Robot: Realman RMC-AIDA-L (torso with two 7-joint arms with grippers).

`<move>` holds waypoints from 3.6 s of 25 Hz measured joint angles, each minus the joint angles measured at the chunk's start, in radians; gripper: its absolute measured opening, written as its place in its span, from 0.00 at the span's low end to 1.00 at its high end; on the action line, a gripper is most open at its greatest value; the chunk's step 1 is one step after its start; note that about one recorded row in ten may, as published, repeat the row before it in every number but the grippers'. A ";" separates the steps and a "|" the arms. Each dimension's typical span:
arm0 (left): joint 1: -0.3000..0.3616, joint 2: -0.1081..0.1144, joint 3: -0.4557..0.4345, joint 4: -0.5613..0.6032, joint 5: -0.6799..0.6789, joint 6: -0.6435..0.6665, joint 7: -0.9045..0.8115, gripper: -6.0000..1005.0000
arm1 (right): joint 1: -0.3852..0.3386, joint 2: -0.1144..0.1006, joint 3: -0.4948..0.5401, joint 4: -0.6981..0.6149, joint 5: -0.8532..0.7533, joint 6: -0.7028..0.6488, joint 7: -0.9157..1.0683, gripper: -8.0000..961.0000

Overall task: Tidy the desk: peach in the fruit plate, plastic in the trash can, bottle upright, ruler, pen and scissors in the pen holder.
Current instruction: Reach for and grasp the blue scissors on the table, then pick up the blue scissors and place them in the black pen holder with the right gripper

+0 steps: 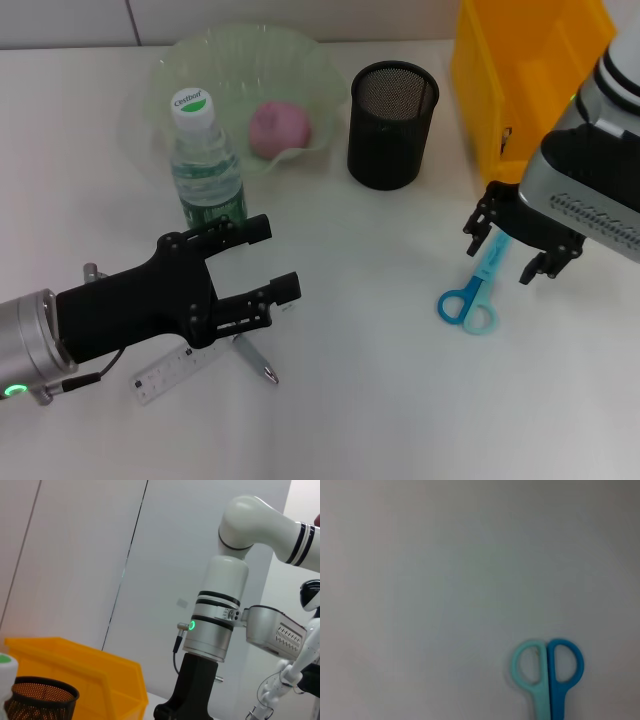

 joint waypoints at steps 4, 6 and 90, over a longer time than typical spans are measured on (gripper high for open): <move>0.004 0.000 0.000 -0.005 0.000 0.000 0.000 0.80 | 0.032 0.000 -0.003 0.069 -0.001 0.041 -0.011 0.64; 0.005 0.000 0.000 -0.006 0.000 0.000 0.000 0.80 | 0.048 0.000 -0.008 0.107 -0.002 0.067 -0.018 0.63; 0.068 0.058 -0.053 0.045 0.002 0.088 -0.001 0.80 | -0.266 -0.004 0.665 0.462 1.382 0.270 0.120 0.23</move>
